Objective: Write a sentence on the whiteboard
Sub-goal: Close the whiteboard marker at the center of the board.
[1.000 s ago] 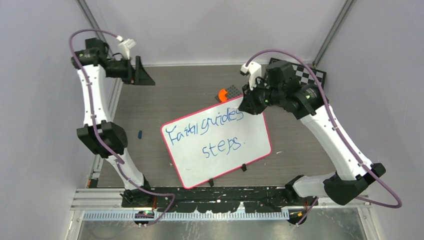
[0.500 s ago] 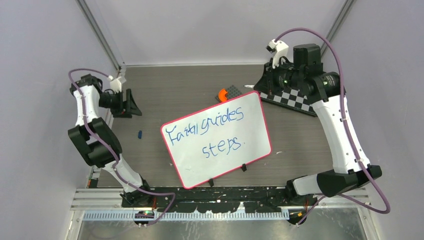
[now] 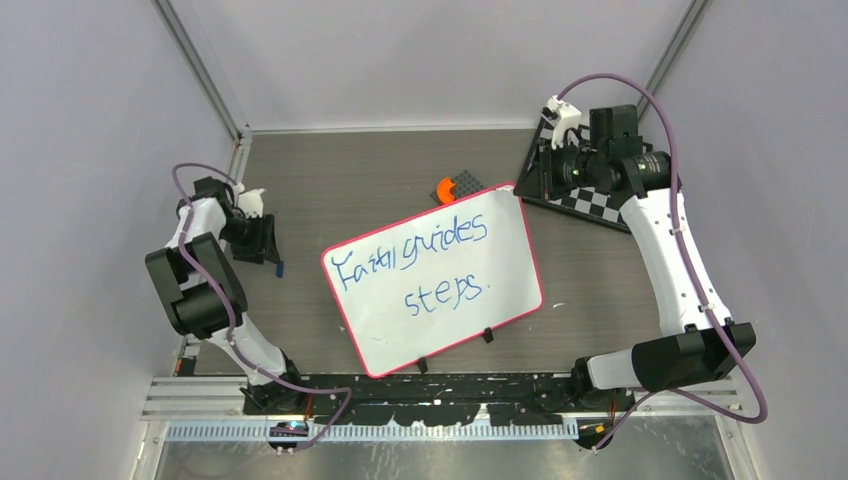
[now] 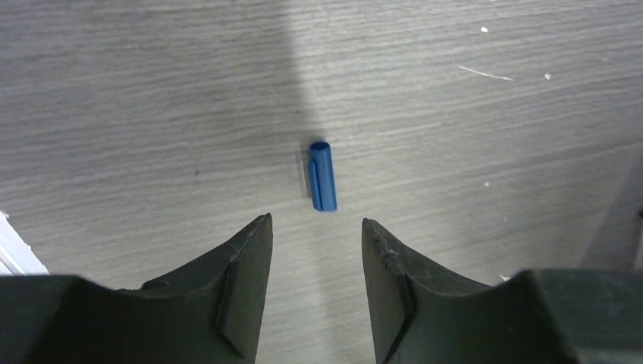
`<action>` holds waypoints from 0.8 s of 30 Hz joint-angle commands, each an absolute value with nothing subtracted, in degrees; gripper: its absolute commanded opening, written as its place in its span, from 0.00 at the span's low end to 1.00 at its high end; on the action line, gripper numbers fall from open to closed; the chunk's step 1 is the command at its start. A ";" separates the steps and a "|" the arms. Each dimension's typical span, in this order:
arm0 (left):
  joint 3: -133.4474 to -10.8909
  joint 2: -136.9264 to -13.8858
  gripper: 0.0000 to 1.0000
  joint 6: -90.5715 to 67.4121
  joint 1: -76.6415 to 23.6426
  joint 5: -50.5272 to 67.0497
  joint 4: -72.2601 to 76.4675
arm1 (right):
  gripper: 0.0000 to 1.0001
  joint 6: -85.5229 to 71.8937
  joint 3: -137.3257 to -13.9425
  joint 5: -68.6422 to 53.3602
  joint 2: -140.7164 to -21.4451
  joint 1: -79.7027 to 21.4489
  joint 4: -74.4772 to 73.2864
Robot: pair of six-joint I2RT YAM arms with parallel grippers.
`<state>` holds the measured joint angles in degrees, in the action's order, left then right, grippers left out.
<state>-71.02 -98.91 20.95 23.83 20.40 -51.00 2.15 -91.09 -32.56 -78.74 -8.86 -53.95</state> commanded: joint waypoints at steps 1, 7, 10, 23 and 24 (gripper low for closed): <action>-69.50 -100.98 0.47 20.46 22.23 17.06 -42.92 | 0.00 1.32 -90.96 -34.37 -77.68 -8.50 -51.15; -67.81 -103.63 0.42 21.17 20.94 17.66 -41.47 | 0.00 1.34 -90.79 -34.25 -78.20 -8.50 -51.28; -66.06 -103.73 0.41 22.14 19.87 17.79 -41.08 | 0.00 1.32 -90.86 -33.94 -78.39 -8.51 -51.35; -58.21 -100.36 0.30 26.26 14.71 10.55 -37.75 | 0.00 0.98 -92.09 -32.89 -79.32 -8.52 -51.38; -57.50 -100.15 0.30 26.68 14.21 10.14 -37.37 | 0.00 0.89 -92.24 -32.75 -79.36 -8.53 -51.39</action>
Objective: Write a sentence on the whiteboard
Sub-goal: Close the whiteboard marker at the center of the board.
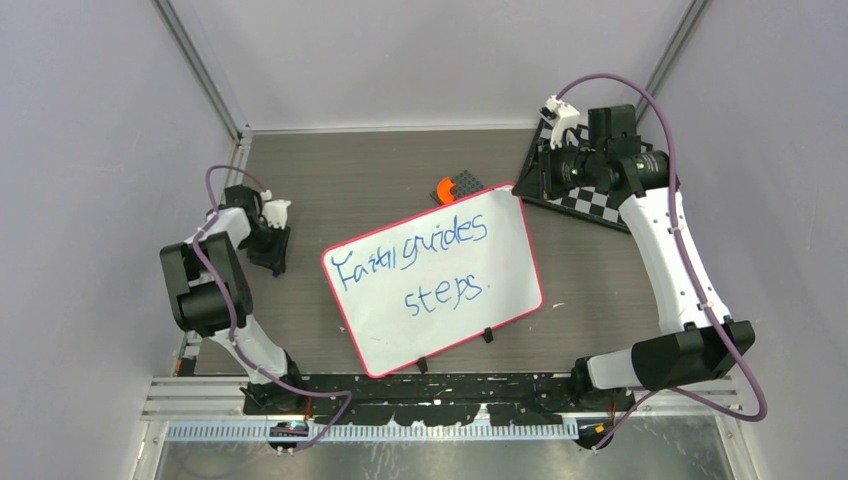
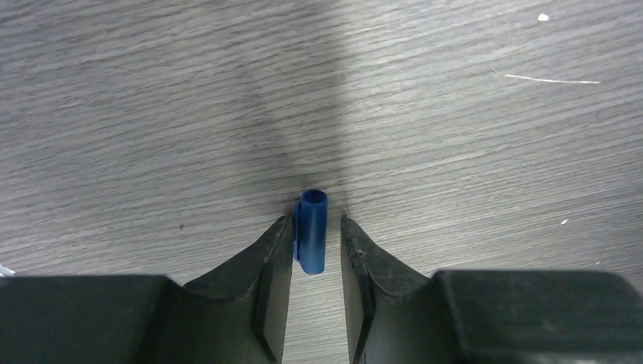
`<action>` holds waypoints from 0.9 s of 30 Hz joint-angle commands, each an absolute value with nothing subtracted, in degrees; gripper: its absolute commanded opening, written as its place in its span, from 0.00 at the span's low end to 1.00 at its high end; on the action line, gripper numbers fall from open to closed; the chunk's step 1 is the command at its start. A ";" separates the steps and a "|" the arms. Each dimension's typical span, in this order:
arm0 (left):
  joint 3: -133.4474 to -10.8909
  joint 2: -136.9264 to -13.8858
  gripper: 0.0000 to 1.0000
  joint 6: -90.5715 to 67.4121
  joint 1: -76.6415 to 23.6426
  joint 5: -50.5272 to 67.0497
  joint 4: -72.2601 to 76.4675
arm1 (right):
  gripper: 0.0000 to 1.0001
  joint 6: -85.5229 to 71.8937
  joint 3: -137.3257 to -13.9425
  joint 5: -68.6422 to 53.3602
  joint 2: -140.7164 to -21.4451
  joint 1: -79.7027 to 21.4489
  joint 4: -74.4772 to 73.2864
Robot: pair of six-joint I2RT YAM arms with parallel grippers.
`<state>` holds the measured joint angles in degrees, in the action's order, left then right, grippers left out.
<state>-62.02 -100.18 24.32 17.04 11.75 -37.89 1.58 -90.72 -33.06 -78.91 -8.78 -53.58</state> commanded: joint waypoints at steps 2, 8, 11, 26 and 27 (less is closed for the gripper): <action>-56.59 -100.28 0.29 27.12 13.81 9.39 -36.94 | 0.00 0.88 -92.35 -32.55 -79.37 -8.48 -51.35; -56.10 -101.41 0.20 27.75 14.02 8.76 -38.71 | 0.00 1.20 -93.51 -31.69 -79.45 -8.52 -52.27; -55.85 -100.67 0.20 28.68 14.19 8.96 -39.63 | 0.00 1.32 -94.13 -31.56 -79.43 -8.51 -52.64; -83.66 -88.95 0.00 27.34 13.82 18.13 -58.16 | 0.00 -4.20 -102.63 -35.58 -82.69 -8.52 -53.14; -88.44 -88.82 0.00 27.46 13.37 18.71 -60.66 | 0.00 -4.78 -103.11 -36.24 -82.97 -8.50 -52.91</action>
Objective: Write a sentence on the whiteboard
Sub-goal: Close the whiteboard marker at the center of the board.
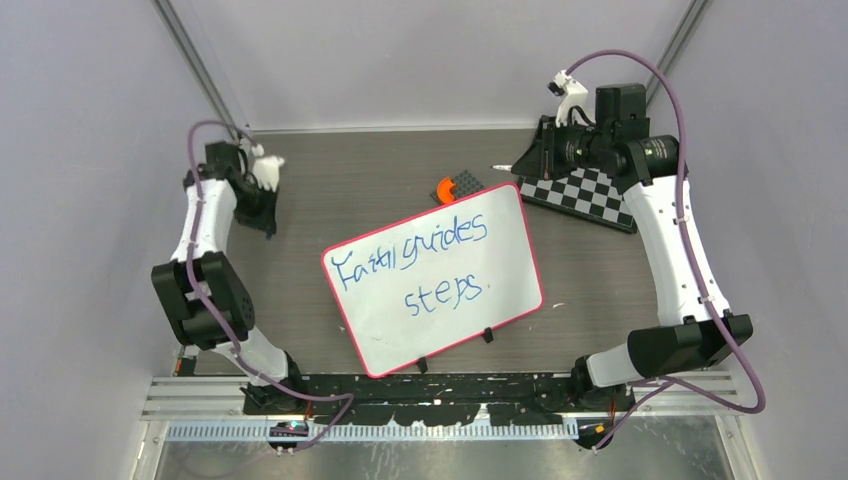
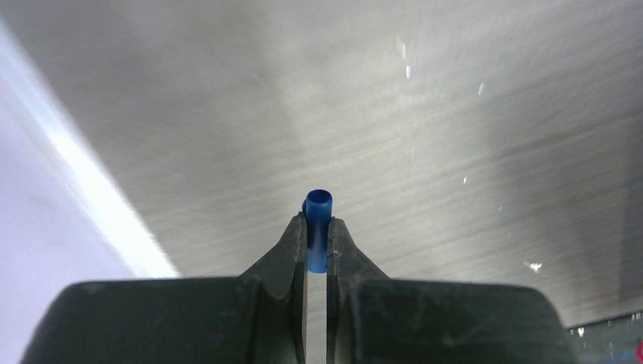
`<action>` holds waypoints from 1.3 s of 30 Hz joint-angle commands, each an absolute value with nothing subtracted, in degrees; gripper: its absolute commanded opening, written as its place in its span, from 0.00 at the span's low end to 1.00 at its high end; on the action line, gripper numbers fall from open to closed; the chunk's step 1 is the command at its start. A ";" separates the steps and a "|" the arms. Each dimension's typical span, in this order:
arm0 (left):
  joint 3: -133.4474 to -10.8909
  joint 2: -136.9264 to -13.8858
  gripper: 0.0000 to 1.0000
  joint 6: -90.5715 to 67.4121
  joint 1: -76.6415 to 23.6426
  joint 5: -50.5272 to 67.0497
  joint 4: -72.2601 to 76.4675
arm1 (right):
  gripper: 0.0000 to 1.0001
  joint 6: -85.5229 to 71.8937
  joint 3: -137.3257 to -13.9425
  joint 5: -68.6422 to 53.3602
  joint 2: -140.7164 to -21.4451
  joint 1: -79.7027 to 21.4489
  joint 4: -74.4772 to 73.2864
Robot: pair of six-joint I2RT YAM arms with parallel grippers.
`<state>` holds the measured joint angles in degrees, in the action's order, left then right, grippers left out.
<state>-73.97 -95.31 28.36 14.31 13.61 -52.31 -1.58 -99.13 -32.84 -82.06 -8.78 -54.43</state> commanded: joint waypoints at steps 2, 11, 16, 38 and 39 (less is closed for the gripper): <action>-96.51 -88.78 0.00 27.68 11.84 20.19 -65.28 | 0.00 -6.14 -103.82 -37.20 -83.20 -8.48 -52.05; -114.38 -85.79 0.00 33.73 -9.48 24.27 -77.49 | 0.00 -14.32 -102.93 -49.23 -82.33 -8.47 -46.38; -115.03 -84.67 0.00 35.61 -27.31 15.20 -77.79 | 0.00 -20.06 -98.99 -56.25 -80.89 -8.93 -42.96; -113.58 -85.64 0.00 36.80 -53.15 0.76 -72.27 | 0.00 -22.76 -88.30 -51.06 -75.53 -24.68 -41.87; -113.66 -85.58 0.00 36.79 -53.21 0.84 -72.26 | 0.00 -22.62 -88.10 -50.99 -75.38 -24.64 -41.98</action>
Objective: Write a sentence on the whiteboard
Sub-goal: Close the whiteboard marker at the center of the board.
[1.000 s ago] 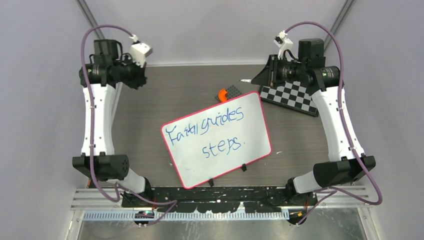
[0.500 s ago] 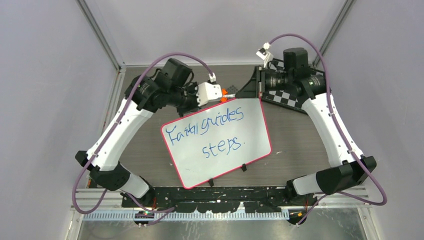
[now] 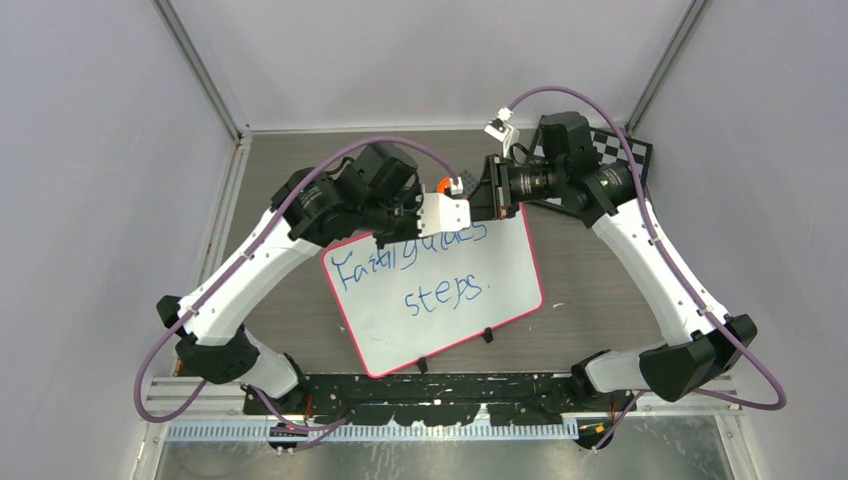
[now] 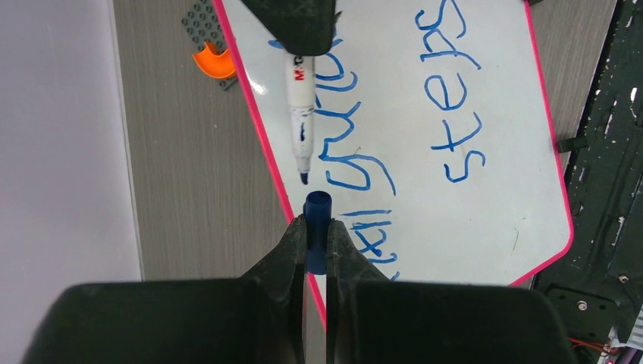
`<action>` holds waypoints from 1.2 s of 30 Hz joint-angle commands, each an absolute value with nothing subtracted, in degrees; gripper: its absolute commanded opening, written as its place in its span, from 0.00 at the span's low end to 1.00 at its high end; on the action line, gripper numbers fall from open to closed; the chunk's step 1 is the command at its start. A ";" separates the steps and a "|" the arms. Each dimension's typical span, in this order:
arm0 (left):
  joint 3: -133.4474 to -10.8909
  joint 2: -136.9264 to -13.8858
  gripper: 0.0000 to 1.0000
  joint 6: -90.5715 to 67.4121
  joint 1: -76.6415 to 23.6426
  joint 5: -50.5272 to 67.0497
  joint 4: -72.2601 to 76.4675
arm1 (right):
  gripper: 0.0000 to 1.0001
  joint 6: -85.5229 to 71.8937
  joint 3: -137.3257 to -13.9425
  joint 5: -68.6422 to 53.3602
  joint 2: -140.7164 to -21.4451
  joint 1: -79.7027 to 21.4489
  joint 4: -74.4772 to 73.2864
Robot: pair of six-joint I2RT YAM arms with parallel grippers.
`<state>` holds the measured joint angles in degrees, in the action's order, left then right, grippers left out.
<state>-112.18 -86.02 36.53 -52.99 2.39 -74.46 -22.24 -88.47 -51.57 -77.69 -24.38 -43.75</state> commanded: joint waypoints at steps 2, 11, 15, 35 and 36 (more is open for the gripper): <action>-113.66 -85.67 0.00 36.82 -53.38 0.84 -72.35 | 0.00 -22.59 -87.98 -51.21 -75.33 -24.70 -42.13; -113.95 -86.08 0.00 36.68 -53.83 0.97 -72.74 | 0.00 -22.75 -88.39 -51.63 -75.32 -25.08 -42.03; -114.06 -86.42 0.00 36.59 -54.07 0.79 -73.01 | 0.00 -23.25 -88.77 -52.19 -75.41 -25.28 -41.68; -116.03 -87.36 0.00 35.48 -54.91 1.76 -72.89 | 0.00 -22.51 -88.41 -51.07 -76.15 -26.27 -42.01; -116.18 -87.54 0.00 35.38 -54.99 1.86 -72.92 | 0.00 -22.50 -88.46 -51.06 -76.24 -26.37 -41.95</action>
<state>-113.58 -87.53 36.29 -54.48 0.93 -74.04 -22.65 -87.57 -51.24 -77.58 -25.98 -43.75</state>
